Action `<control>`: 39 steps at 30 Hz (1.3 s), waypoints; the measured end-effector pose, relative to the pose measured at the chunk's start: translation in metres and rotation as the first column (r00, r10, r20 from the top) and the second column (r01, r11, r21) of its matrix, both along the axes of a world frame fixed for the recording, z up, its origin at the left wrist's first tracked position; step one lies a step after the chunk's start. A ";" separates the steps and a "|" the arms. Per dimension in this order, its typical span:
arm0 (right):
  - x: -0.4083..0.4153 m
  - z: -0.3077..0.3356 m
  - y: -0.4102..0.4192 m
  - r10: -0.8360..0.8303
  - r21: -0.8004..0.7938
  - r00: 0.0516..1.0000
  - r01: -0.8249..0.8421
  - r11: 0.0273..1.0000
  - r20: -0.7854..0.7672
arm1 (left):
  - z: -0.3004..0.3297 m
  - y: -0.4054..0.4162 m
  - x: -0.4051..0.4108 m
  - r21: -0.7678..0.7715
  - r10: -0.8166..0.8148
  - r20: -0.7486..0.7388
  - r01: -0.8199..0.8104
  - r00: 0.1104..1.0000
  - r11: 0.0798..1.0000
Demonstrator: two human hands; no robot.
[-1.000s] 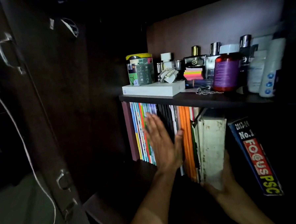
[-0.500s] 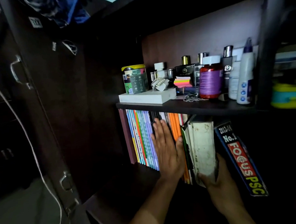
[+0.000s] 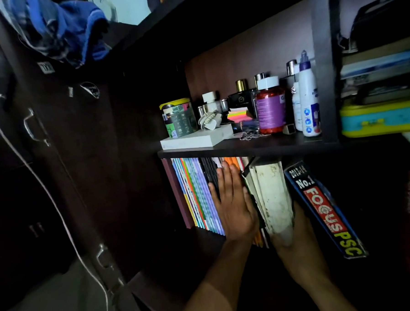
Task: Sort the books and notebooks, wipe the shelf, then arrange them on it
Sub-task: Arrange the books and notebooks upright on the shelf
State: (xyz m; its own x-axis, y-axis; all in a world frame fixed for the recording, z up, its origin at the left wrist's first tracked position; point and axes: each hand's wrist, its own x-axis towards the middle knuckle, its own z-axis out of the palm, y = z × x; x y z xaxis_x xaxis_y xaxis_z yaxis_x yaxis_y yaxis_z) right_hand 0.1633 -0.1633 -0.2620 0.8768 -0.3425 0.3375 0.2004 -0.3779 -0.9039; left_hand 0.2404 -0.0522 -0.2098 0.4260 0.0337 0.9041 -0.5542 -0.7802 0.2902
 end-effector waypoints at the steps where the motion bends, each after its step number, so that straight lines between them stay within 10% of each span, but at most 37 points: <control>1: 0.001 0.000 0.000 -0.004 -0.015 1.000 0.004 1.000 0.004 | 0.002 -0.001 0.001 -0.018 -0.003 -0.005 0.003 1.000 1.000; 22: -0.004 0.002 0.006 0.010 -0.013 1.000 -0.010 1.000 -0.027 | 0.049 0.049 -0.025 -0.567 -0.173 -0.103 0.084 0.980 0.819; 39: -0.002 0.001 0.004 0.074 -0.023 0.996 -0.075 0.997 -0.053 | 0.006 0.055 -0.034 -0.322 -0.348 -0.472 0.209 0.810 0.923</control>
State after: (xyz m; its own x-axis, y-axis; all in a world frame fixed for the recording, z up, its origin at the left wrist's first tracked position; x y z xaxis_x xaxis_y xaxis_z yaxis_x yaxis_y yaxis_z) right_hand 0.1618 -0.1592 -0.2611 0.9162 -0.2673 0.2985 0.1818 -0.3865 -0.9042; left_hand 0.2061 0.0025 -0.2038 0.8473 0.0299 0.5303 -0.4531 -0.4803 0.7510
